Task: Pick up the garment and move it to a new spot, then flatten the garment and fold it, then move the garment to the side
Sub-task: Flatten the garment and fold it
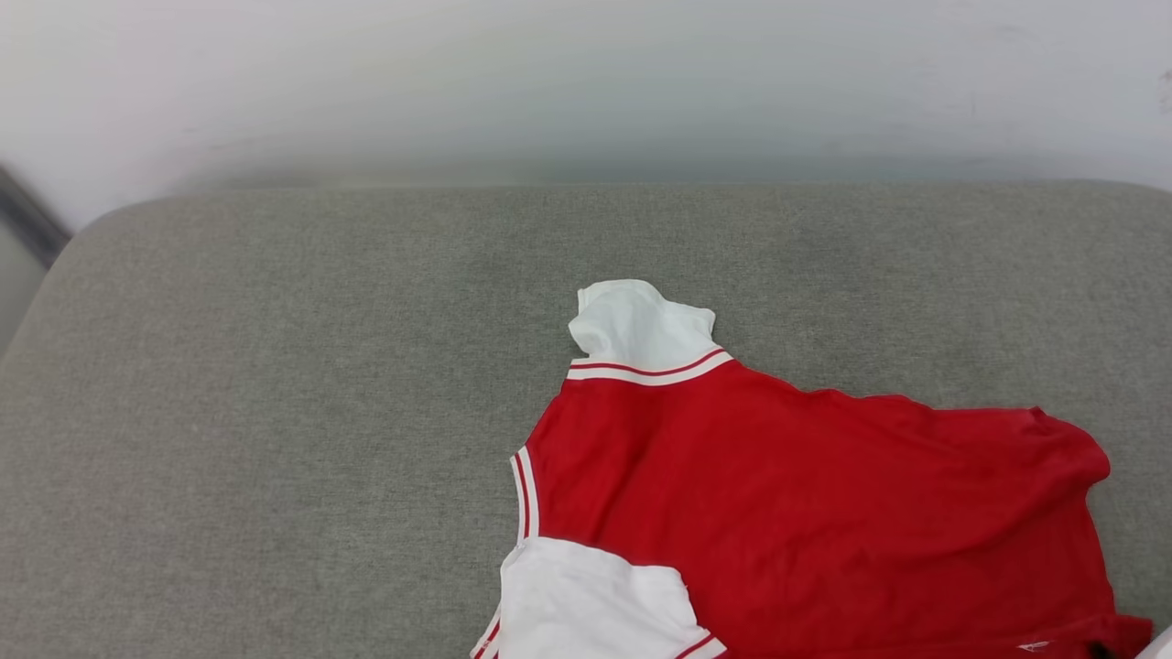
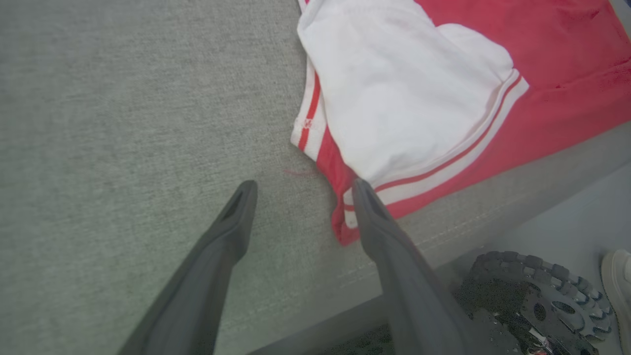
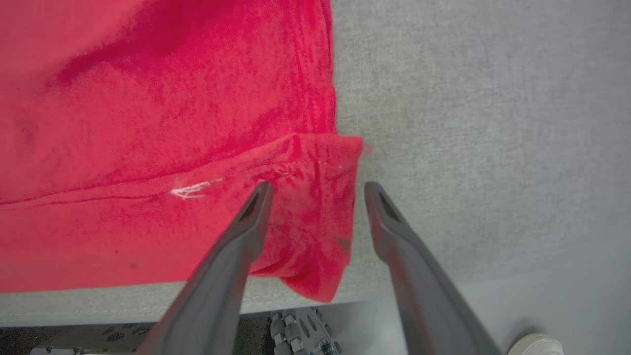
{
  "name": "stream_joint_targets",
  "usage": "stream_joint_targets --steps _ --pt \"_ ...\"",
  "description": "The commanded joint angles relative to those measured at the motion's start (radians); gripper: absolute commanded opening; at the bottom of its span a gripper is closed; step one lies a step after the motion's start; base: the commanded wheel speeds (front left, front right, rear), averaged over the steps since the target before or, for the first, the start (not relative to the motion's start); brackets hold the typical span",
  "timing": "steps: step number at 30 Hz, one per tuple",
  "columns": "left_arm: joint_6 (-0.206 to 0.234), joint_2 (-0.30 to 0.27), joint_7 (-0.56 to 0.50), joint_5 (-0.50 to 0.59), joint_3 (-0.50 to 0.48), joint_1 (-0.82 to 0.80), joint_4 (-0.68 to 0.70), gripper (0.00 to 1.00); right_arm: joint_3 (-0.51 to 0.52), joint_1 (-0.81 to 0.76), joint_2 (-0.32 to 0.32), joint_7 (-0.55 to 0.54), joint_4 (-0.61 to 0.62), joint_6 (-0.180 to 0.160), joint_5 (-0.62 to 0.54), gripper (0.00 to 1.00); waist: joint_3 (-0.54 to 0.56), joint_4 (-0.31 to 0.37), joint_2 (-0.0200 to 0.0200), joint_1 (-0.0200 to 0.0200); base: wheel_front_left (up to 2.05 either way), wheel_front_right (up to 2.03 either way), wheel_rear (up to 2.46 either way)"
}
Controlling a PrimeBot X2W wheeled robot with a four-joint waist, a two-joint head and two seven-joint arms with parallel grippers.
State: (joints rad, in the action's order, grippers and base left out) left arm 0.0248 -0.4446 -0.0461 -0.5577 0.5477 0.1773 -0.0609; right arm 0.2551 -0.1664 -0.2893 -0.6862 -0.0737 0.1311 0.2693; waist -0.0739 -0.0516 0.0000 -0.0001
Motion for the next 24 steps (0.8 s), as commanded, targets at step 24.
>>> stream_joint_targets --steps 24 --pt "-0.099 -0.095 -0.231 -0.085 -0.144 -0.720 0.082 1.00 -0.087 0.279 0.041 0.453 0.238 -0.001 0.073 1.00 -0.237 0.212 0.0000 0.0001 0.00 0.00 0.00"
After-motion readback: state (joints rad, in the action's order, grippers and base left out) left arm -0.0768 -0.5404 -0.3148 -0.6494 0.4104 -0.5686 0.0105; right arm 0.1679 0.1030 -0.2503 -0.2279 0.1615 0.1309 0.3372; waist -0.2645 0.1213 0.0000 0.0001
